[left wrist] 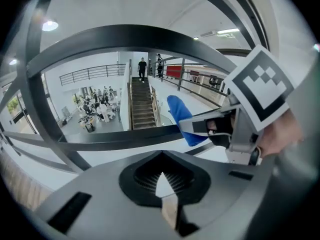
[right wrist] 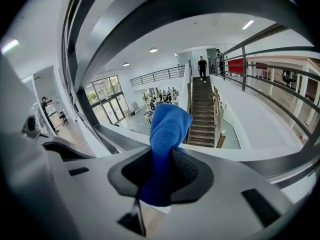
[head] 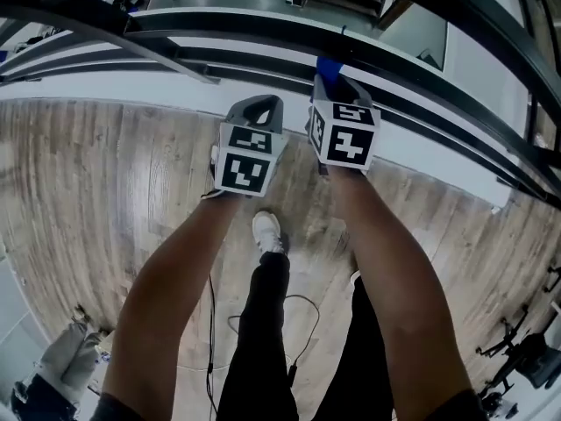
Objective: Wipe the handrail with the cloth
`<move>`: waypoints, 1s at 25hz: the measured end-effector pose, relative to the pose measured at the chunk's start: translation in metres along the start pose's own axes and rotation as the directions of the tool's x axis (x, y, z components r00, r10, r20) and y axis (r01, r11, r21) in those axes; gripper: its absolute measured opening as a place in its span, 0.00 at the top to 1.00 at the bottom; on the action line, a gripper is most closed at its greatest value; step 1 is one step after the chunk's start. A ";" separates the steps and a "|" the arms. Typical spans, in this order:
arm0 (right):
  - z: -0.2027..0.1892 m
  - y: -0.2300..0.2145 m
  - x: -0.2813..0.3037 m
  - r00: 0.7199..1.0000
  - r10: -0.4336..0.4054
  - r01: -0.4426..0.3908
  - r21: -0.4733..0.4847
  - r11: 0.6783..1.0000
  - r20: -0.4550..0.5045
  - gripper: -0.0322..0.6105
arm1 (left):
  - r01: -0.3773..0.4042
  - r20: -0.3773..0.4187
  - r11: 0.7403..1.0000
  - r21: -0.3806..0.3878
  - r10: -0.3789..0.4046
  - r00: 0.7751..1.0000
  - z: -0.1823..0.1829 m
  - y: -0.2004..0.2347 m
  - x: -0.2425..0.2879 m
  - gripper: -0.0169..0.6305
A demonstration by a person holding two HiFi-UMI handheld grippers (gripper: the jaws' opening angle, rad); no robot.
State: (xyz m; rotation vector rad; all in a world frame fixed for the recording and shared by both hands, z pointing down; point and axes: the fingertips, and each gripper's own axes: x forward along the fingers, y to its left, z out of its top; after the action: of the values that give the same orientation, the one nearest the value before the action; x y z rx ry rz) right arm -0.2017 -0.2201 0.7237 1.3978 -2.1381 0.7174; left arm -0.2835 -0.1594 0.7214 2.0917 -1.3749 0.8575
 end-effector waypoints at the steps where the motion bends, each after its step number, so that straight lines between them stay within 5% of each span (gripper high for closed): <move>1: -0.002 -0.014 -0.006 1.000 -0.004 0.005 0.006 1.000 -0.005 0.78 | 0.006 -0.004 1.000 -0.004 -0.006 1.000 0.002 -0.011 0.005 0.97; 16: -0.046 -0.260 -0.121 0.986 -0.155 0.160 0.099 0.982 -0.061 0.78 | 0.119 -0.026 0.993 0.004 -0.119 0.993 0.055 -0.204 0.055 0.97; 25: -0.077 -0.408 -0.196 0.969 -0.228 0.238 0.114 0.965 -0.091 0.78 | 0.207 -0.025 0.978 -0.001 -0.207 0.978 0.081 -0.356 0.089 0.97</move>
State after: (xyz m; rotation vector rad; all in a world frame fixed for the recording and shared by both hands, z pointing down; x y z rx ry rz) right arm 0.2557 -0.1763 0.7213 1.6264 -1.8569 0.8083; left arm 0.0920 -0.1380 0.7102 2.1711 -1.1192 0.7950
